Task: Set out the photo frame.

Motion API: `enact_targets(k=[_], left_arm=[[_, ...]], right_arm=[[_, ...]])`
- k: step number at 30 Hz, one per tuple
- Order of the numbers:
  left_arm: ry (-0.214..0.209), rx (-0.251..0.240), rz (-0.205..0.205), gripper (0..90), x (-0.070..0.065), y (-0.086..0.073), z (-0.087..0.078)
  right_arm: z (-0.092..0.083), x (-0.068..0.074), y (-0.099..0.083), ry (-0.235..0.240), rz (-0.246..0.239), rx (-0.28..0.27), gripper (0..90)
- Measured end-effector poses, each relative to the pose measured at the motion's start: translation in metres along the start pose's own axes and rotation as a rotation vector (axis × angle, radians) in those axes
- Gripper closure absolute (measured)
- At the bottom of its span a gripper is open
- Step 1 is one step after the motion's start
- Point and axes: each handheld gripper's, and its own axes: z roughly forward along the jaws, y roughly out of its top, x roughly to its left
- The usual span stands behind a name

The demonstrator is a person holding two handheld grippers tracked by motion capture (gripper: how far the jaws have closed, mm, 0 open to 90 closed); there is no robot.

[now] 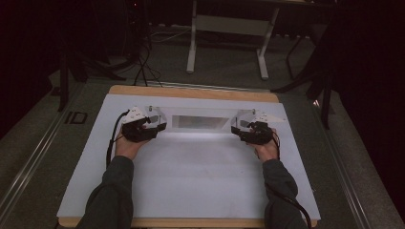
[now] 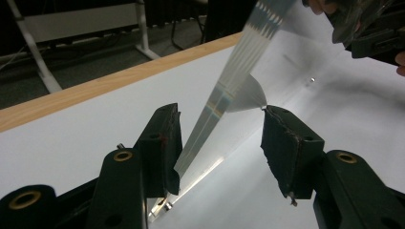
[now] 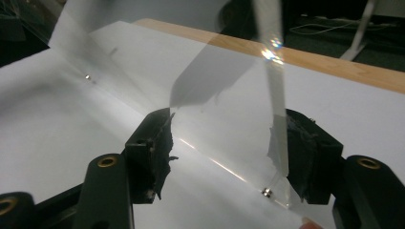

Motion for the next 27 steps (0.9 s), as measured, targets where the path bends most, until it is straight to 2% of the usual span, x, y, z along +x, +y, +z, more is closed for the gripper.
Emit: enact_targets(k=[4,9,13,15,18,23,26,27], left_arm=[[-0.007,0.010,0.002,48.0,0.001,0.001,0.000],[0.005,0.022,0.014,48.1,0.000,0.004,0.001],[0.013,0.035,0.024,48.7,0.001,0.008,0.002],[0.019,0.037,0.030,48.8,0.001,0.009,0.003],[0.034,0.031,0.017,48.3,0.002,0.011,0.004],[0.052,0.030,-0.002,47.9,0.004,0.015,0.007],[0.061,0.019,-0.032,48.0,0.006,0.014,0.006],[0.054,0.014,-0.057,48.1,0.007,0.014,0.006]], right_arm=[[0.000,0.002,0.001,-0.012,-0.018,0.006,39.1],[-0.001,0.003,0.003,-0.018,-0.019,0.008,39.2],[-0.005,0.003,0.007,-0.007,-0.008,-0.026,39.5],[-0.008,0.005,0.013,-0.016,-0.034,-0.015,41.8],[-0.010,0.005,0.016,-0.014,-0.027,-0.027,42.2],[-0.007,0.005,0.020,-0.041,-0.011,-0.037,42.4],[-0.007,0.006,0.022,-0.044,0.001,-0.051,45.1],[-0.007,0.007,0.022,-0.042,0.007,-0.055,47.2]])
